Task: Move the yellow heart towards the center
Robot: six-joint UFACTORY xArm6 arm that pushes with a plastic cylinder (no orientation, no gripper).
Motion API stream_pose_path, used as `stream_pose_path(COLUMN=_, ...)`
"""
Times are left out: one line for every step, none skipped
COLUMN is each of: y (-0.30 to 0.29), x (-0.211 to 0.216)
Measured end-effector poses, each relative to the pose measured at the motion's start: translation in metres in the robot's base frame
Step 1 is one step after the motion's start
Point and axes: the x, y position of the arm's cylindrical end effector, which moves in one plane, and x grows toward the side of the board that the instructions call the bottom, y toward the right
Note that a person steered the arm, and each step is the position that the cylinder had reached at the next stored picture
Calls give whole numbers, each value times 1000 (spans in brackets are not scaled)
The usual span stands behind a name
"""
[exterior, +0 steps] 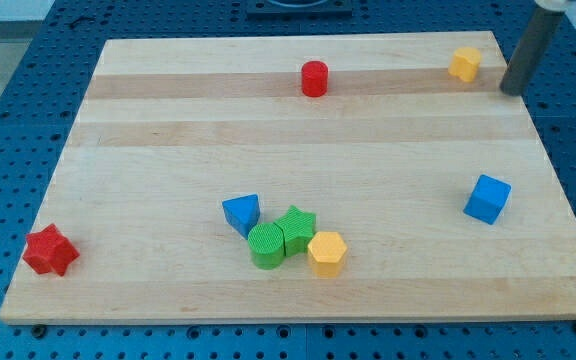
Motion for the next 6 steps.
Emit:
stream_pose_path(y=1, x=-50)
stream_pose_path(y=-46, x=-77)
stream_pose_path(y=-46, x=-61)
stream_pose_path(y=-34, x=-60)
stream_pose_path(y=-39, x=-60)
stream_pose_path(y=-57, x=-60)
